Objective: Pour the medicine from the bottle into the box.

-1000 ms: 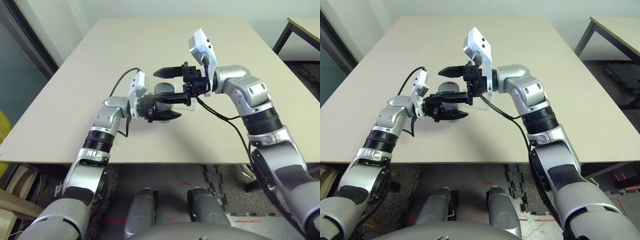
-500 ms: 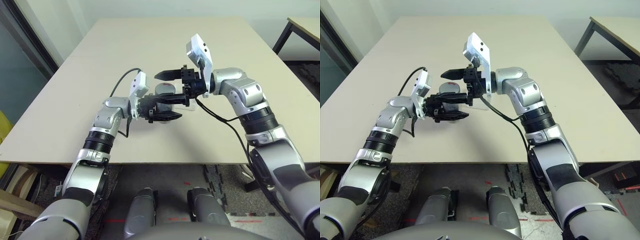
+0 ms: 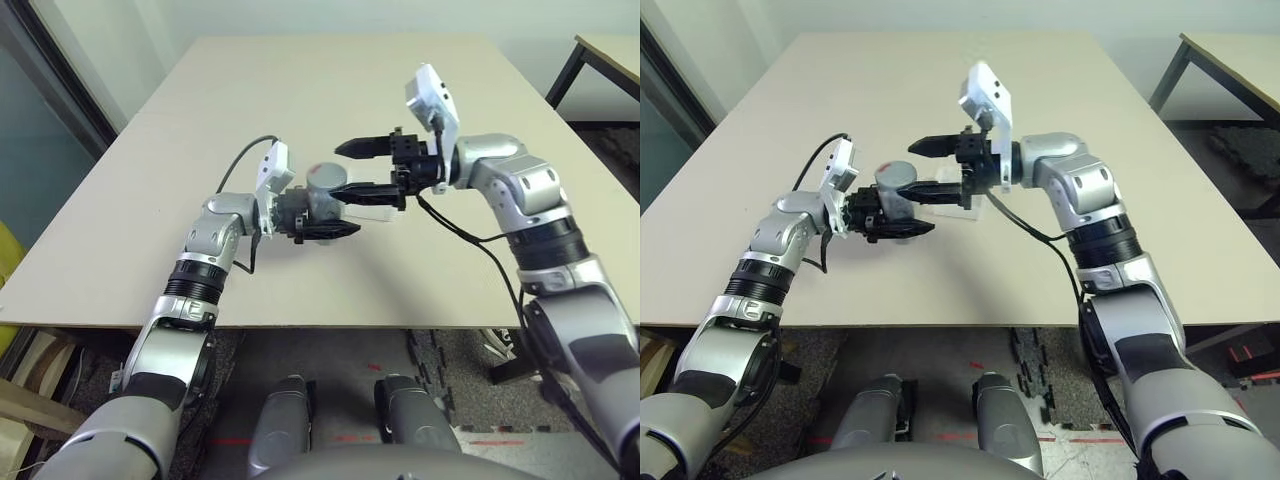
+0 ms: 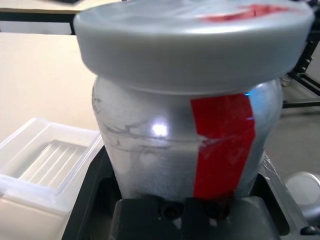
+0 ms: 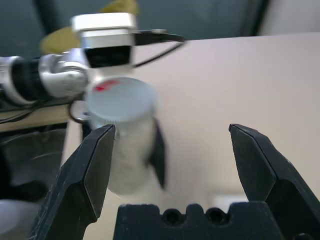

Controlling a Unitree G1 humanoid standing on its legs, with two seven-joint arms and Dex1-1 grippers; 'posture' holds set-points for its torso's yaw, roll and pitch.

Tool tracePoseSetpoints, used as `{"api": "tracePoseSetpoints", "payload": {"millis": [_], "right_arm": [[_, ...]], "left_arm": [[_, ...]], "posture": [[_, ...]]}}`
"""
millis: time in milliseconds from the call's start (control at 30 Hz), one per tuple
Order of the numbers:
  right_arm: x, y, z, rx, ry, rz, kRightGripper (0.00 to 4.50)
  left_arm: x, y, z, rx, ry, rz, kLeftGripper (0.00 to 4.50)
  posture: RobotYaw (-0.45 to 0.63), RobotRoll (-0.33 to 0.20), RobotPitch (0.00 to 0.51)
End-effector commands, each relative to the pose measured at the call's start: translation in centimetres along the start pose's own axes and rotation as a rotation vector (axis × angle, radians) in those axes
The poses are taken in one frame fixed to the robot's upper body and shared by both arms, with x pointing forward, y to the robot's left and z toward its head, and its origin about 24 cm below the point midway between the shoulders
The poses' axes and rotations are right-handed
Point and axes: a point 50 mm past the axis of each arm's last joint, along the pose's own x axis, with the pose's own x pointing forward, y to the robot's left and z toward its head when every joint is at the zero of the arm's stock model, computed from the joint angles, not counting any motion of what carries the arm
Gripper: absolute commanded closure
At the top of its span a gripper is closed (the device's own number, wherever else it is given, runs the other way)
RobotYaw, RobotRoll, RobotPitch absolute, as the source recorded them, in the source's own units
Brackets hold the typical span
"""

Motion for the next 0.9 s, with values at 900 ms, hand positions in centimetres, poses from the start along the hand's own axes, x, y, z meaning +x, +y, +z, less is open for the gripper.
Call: {"api": "tracePoseSetpoints", "payload": {"millis": [900], "right_arm": [[3.4, 2.8, 2.4, -0.084, 0.033, 0.167, 0.0]], "left_arm": [[0.0, 0.2, -0.1, 0.018, 0.017, -0.004, 1.75]], "posture": [[-0.12, 0.0, 0.039]]}}
